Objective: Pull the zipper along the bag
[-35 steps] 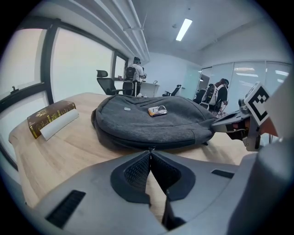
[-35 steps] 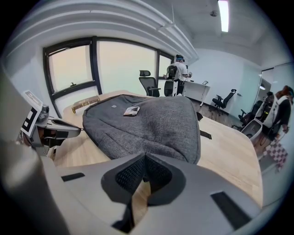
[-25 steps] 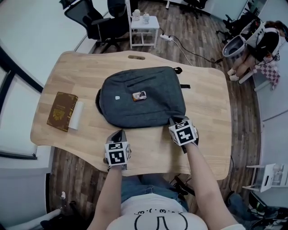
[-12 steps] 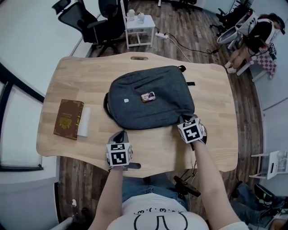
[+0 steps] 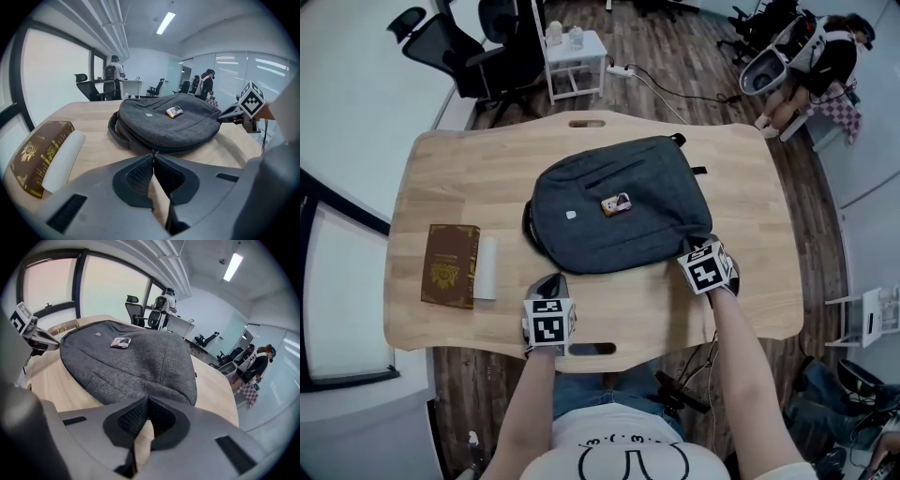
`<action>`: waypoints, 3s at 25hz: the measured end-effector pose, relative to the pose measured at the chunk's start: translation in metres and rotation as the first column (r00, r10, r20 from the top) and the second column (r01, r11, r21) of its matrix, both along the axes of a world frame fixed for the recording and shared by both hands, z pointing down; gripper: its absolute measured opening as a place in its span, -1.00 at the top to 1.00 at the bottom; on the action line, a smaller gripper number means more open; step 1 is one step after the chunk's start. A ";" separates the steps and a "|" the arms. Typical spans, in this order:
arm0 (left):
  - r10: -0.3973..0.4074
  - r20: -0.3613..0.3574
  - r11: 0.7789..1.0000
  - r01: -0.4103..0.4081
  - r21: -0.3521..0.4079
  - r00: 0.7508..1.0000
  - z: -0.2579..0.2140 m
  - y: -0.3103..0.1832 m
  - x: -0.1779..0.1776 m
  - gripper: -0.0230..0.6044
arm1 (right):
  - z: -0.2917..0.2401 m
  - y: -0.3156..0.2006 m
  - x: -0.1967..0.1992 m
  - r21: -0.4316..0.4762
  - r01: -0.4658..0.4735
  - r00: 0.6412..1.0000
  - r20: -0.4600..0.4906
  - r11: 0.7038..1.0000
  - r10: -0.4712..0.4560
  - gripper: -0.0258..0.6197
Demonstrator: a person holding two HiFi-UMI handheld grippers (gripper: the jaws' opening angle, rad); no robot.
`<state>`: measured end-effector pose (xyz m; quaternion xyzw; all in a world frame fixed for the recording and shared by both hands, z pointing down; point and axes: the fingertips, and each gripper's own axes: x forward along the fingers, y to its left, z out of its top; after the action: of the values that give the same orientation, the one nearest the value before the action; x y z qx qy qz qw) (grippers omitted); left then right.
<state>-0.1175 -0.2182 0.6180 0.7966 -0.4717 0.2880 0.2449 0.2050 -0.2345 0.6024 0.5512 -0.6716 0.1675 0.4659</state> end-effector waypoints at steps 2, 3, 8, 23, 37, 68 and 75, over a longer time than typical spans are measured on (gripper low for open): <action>0.030 0.009 1.000 -0.030 0.002 1.000 0.001 -0.004 -0.005 0.87 | 0.000 0.000 0.001 -0.001 -0.031 0.999 0.006 1.000 0.031 0.76; 0.045 0.015 0.999 -0.045 0.003 0.999 0.002 -0.007 -0.007 0.87 | 0.001 -0.001 0.002 0.002 -0.047 0.999 0.010 0.999 0.047 0.76; 0.109 0.022 0.994 -0.110 0.012 0.994 0.005 -0.020 -0.016 0.87 | 0.001 -0.001 0.002 0.003 -0.073 0.997 -0.005 0.997 0.073 0.76; 0.169 -0.021 0.985 -0.169 -0.021 0.985 0.004 -0.028 -0.015 0.87 | -0.041 0.025 0.021 0.200 -0.385 0.922 0.119 0.901 0.367 0.76; 0.097 0.014 0.994 -0.096 -0.044 0.995 0.000 0.002 -0.006 0.87 | -0.026 -0.001 0.032 0.027 -0.497 0.778 0.456 0.867 0.432 0.28; 0.346 -0.158 0.921 -0.366 -0.130 0.925 0.005 0.069 0.205 0.87 | -0.021 0.070 -0.080 -0.072 0.753 0.657 0.143 0.654 -0.740 0.23; 0.266 -0.192 0.946 -0.294 -0.138 0.945 0.005 0.071 0.204 0.87 | 0.009 0.071 -0.088 -0.253 0.852 0.479 0.022 0.459 -0.878 0.37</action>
<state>0.0868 -0.1476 0.6232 0.8544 -0.3051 0.2888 0.3057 0.1171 -0.1637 0.6117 0.0847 -0.8067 -0.0471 0.5829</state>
